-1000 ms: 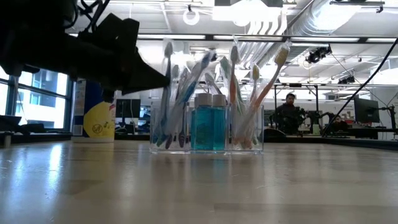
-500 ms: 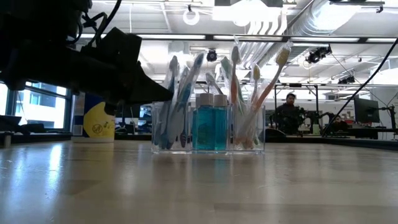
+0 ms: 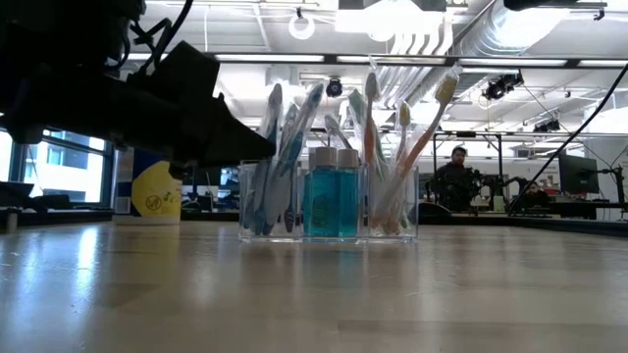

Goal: Pick & Place toothbrushing station
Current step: Put the blue toothbrush into the transparent organizer

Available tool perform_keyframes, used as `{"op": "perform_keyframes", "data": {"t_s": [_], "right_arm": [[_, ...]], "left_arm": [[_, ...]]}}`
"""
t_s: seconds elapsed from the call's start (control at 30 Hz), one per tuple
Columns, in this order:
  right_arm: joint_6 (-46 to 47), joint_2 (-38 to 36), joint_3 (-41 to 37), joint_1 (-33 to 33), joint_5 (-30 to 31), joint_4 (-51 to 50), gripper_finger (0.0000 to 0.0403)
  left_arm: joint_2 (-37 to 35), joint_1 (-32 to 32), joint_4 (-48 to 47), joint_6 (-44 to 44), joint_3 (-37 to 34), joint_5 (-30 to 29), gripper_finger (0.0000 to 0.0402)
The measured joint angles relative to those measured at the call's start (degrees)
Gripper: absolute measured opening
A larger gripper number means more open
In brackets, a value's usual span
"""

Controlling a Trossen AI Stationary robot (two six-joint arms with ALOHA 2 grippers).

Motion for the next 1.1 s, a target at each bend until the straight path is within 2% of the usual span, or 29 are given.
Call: {"op": "perform_keyframes", "data": {"t_s": [0.13, 0.27, 0.43, 0.9, 1.1], "right_arm": [[0.1, 0.0, 0.0, 0.0, 0.0, -0.1, 0.0155], [0.1, 0.0, 0.0, 0.0, 0.0, -0.7, 0.0155], [0.6, 0.0, 0.0, 0.0, 0.0, -0.9, 0.0155], [1.6, 0.0, 0.0, 0.0, 0.0, -1.4, 0.0155], [1.6, 0.0, 0.0, 0.0, 3.5, -2.3, 0.0155]], "left_arm": [[0.0, 0.0, 0.0, 0.0, 0.0, 0.4, 0.0122], [-0.1, 0.0, 0.0, 0.4, 0.0, 1.4, 0.0139], [-1.1, 0.0, -0.8, 1.7, -0.1, 2.3, 0.0142], [-7.5, -0.4, -1.6, 12.8, -0.1, 1.9, 0.0142], [-14.1, -0.4, -12.2, 12.9, -0.2, -2.1, 0.0142]]}}
